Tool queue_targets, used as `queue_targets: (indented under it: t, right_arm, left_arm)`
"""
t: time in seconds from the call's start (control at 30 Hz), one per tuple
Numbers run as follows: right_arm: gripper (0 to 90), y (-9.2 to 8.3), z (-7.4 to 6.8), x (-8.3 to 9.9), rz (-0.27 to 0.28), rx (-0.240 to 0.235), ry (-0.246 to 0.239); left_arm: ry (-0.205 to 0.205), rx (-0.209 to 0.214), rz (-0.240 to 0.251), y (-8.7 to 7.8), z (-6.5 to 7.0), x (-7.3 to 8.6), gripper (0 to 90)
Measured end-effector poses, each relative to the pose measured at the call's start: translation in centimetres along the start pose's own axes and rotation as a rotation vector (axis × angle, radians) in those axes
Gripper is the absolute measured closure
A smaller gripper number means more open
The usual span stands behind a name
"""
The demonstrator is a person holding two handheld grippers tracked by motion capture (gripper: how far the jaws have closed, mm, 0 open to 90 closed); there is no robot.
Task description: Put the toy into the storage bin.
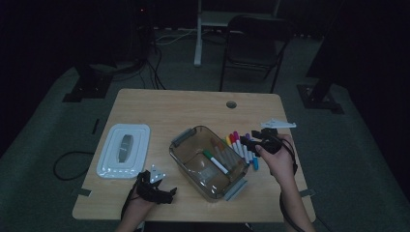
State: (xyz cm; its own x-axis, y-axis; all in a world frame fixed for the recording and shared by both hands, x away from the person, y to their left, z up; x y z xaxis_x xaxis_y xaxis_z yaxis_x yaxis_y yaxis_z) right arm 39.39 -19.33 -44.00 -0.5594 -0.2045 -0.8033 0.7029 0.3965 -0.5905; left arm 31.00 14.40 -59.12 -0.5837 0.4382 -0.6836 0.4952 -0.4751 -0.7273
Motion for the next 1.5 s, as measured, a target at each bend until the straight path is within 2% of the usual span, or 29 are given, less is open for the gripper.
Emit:
queue_targets:
  t: [0.07,0.1,0.13,0.2,0.23,0.27,0.3,0.33,0.37,0.4,0.47,0.5,0.53,0.6,0.63,0.73,0.8,0.87,0.97,1.03,1.1,1.23,1.33,1.5]
  right_arm:
    - [26.8,0.4,1.0,0.7,0.018,0.039,0.022]
    - [23.7,0.6,1.4,0.9,0.037,0.057,0.051]
    - [20.1,1.0,2.2,1.4,0.059,0.095,0.079]
    - [19.6,1.2,2.4,1.7,0.071,0.105,0.077]
    - [16.9,1.3,2.6,2.1,0.076,0.105,0.048]
    - [16.7,1.5,2.8,2.4,0.072,0.118,0.038]
    - [18.8,1.8,2.9,2.8,0.056,0.118,0.034]
    - [26.8,2.1,3.3,3.6,0.04,0.135,0.042]
    - [26.8,2.1,3.3,3.6,0.04,0.135,0.042]
    - [31.6,2.2,3.7,3.9,0.029,0.165,0.037]
    - [39.7,2.4,4.3,4.7,0.003,0.18,0.048]
    - [45.5,2.6,4.7,5.1,-0.004,0.204,0.048]
    - [46.2,2.7,5.0,5.5,-0.016,0.225,0.043]
    - [55.1,3.3,5.7,6.1,-0.035,0.231,0.071]
    - [56.5,3.6,6.0,6.5,-0.061,0.234,0.093]
    - [59.2,5.3,6.9,7.7,-0.133,0.242,0.114]
    - [58.9,5.8,7.0,8.0,-0.143,0.247,0.118]
    - [60.0,7.0,7.1,8.6,-0.178,0.246,0.125]
    - [60.4,7.6,7.0,8.9,-0.19,0.235,0.131]
    - [61.7,8.1,7.1,9.2,-0.209,0.252,0.121]
    - [62.2,8.4,7.4,9.4,-0.225,0.26,0.132]
    - [71.2,8.6,7.8,9.9,-0.252,0.28,0.149]
    - [75.8,8.4,8.2,10.0,-0.251,0.3,0.162]
    - [76.4,8.2,8.7,10.2,-0.241,0.313,0.212]
  left_arm:
    - [0.001,0.0,-0.001,0.0,0.0,0.0,0.6]
    - [0.001,0.0,-0.001,0.0,0.0,0.0,0.6]
    - [-0.001,0.001,-0.001,0.0,0.0,0.0,0.6]
    - [0.001,0.001,-0.001,0.0,0.0,0.0,0.6]
    - [0.001,0.001,-0.001,0.0,0.0,0.0,0.6]
    - [0.002,0.0,-0.002,0.0,0.0,0.0,0.6]
    - [0.001,0.0,-0.001,0.0,0.0,0.0,0.6]
    - [0.002,0.0,-0.001,0.0,0.0,0.0,0.6]
    - [0.0,0.001,-0.001,0.0,0.0,0.0,0.6]
    - [-0.001,0.001,0.0,0.0,0.0,0.0,0.6]
    - [-0.001,0.001,0.0,0.0,0.0,0.0,0.6]
    - [-0.001,0.001,-0.001,0.0,0.0,0.0,0.6]
    - [0.0,0.0,-0.001,0.0,0.0,0.0,0.6]
    - [0.0,0.001,0.0,0.0,0.0,0.0,0.6]
    - [0.0,0.0,0.0,0.0,0.0,0.0,0.6]
    - [-0.001,0.001,0.0,0.0,0.0,0.0,0.6]
    - [-0.001,0.001,-0.001,0.0,0.0,0.0,0.6]
    - [-0.001,0.001,0.0,0.0,0.0,0.0,0.6]
    - [-0.001,0.001,0.0,0.0,0.0,0.0,0.6]
    - [0.0,0.001,0.0,0.0,0.0,0.0,0.6]
    - [0.0,0.001,0.0,0.0,0.0,0.0,0.6]
    - [-0.001,0.001,0.0,0.0,0.0,0.0,0.6]
    - [0.0,0.001,0.0,0.0,0.0,0.0,0.6]
    - [-0.001,0.001,0.0,0.0,0.0,0.0,0.6]
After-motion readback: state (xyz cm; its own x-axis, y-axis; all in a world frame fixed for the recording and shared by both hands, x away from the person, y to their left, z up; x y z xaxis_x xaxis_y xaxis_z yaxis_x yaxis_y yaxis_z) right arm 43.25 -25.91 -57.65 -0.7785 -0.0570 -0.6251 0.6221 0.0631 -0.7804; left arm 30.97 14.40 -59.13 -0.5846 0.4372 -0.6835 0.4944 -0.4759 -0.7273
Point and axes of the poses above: each handheld gripper's, and its own axes: y roughly forward along the jaws, x roughly out of its underside, z roughly to its right, the point moved 6 cm from there along y, roughly forward along the jaws, and after that the axes turned 6 degrees about x, right-handed, at the moved point
